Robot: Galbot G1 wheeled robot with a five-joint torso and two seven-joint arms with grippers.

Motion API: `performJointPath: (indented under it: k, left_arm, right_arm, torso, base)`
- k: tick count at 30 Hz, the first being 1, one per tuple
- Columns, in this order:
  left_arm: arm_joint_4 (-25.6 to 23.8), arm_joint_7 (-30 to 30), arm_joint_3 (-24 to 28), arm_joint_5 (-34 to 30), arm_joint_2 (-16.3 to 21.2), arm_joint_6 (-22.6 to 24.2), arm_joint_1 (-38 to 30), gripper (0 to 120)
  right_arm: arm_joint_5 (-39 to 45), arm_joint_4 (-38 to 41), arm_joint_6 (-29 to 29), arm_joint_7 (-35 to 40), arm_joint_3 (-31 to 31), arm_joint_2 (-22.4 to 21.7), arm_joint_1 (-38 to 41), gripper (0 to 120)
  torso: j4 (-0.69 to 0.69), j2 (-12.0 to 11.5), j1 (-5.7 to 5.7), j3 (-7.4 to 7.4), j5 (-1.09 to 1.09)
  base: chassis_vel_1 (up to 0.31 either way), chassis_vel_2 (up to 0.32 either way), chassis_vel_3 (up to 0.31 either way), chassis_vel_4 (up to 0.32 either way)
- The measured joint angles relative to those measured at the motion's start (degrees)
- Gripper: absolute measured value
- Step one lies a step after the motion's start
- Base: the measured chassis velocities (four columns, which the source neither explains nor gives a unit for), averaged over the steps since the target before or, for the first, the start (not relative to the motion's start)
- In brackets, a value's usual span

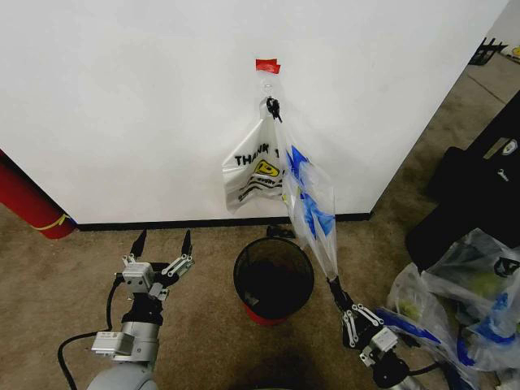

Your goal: Pick up the garbage bag from the wall and place it over the trash bin.

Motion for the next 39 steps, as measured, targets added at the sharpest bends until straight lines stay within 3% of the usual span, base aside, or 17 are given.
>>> performJointPath:
  k: [6, 16, 20, 22, 24, 30, 36, 39]
  left_arm:
    - [0.86, -0.02, 1.13, 0.83, -0.27, 0.13, -0.78, 100]
    - [0.85, -0.06, 1.92, 1.01, -0.46, 0.34, -0.98, 100]
    - [-0.06, -0.26, 2.43, 1.01, 0.59, 0.74, -1.35, 100]
    - [-0.11, -0.29, 2.50, 1.01, 0.69, 0.79, -1.39, 100]
    - [-1.07, -0.84, 4.00, 0.97, 2.60, 1.94, -2.20, 100]
    - [-3.66, -1.88, 7.41, -0.83, 6.71, 4.88, -6.02, 100]
    - [-7.36, -3.42, 13.25, -9.37, 13.28, 11.84, -14.49, 100]
    - [-9.82, -4.22, 18.54, -16.34, 17.58, 16.86, -20.55, 100]
  right_arm:
    - [-0.29, -3.58, 1.59, -1.36, 1.71, -0.05, 0.81, 0]
    - [-1.00, -2.62, 1.54, -3.07, 2.32, -0.11, 1.63, 0]
    - [-0.55, 1.13, -2.79, 5.41, -1.33, -0.21, 2.64, 0]
    - [-0.54, 1.27, -3.02, 5.91, -1.54, -0.24, 2.78, 0]
    - [-1.10, 2.44, -6.50, 12.56, -4.68, -0.96, 5.51, 0]
    - [-1.32, 3.01, -12.37, 19.06, -8.33, -1.57, 9.51, 0]
    - [-1.55, 3.43, -15.60, 21.29, -9.53, -1.56, 12.53, 0]
    - [-2.04, 3.87, -16.82, 22.20, -9.68, -1.56, 13.05, 0]
  torso:
    - [0.00, 0.00, 0.00, 0.00, 0.00]
    - [0.00, 0.00, 0.00, 0.00, 0.00]
    - [-0.01, 0.00, 0.00, 0.00, -0.02]
    - [-0.01, 0.00, 0.00, 0.00, -0.02]
    - [0.01, 0.00, 0.00, 0.00, 0.00]
    - [0.00, 0.00, 0.00, 0.01, 0.00]
    - [0.00, 0.00, 0.00, 0.01, 0.00]
    - [0.00, 0.00, 0.00, 0.01, -0.01]
  base:
    - [0.000, 0.000, 0.000, 0.000]
    - [0.000, 0.000, 0.000, 0.000]
    - [0.000, 0.000, 0.000, 0.000]
    - [0.000, 0.000, 0.000, 0.000]
    - [0.000, 0.000, 0.000, 0.000]
    - [0.000, 0.000, 0.000, 0.000]
    - [0.000, 0.000, 0.000, 0.000]
    - [0.000, 0.000, 0.000, 0.000]
